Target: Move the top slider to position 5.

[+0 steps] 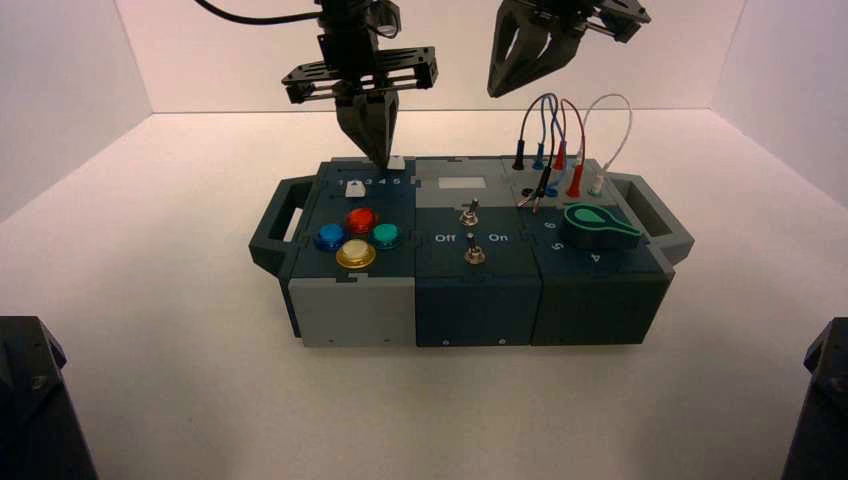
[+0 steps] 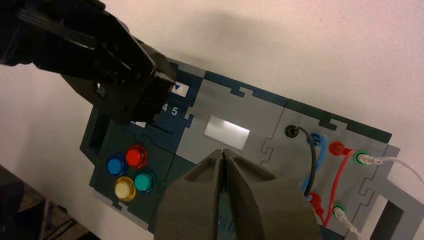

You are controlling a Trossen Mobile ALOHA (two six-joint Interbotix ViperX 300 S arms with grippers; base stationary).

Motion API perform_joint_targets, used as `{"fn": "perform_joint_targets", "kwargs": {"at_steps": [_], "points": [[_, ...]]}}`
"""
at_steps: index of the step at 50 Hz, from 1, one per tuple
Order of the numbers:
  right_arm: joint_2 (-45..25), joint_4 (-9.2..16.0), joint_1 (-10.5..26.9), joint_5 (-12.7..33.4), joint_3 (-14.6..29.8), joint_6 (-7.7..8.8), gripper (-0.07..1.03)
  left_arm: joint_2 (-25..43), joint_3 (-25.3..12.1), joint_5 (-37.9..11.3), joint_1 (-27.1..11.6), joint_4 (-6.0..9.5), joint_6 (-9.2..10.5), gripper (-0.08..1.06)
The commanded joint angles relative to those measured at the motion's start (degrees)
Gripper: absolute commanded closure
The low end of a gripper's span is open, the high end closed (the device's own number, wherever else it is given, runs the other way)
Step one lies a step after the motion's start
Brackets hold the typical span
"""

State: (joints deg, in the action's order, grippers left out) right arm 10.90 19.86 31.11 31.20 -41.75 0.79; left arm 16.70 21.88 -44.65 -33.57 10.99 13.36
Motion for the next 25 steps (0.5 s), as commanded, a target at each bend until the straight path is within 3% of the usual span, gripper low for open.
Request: {"fn": "perform_joint_targets", "kwargs": {"at_steps": [1,8,19,25], "points": [[1.85,0.26,0.18,-0.26,0.62,-0.18,0.98,-0.88,-1.32,-0.44,-1.41,-0.18,0.0,1.01],[1.93,0.26,0.26,0.0,0.7,-0.26,0.98,-1.93,-1.23,-1.67,-1.49,-0.7,-0.62,1.01],[2.64,0.26,0.18,0.88,1.05,-0.26,0.98,-3.87,-0.97,-4.22,-0.88,-3.34,-0.79,1.01],[3.25,0.26,0.18,1.58,1.14,-0.09,0.98,-5.1,-1.05,-5.27,-0.88,-3.43,-0.79,1.01]]}}
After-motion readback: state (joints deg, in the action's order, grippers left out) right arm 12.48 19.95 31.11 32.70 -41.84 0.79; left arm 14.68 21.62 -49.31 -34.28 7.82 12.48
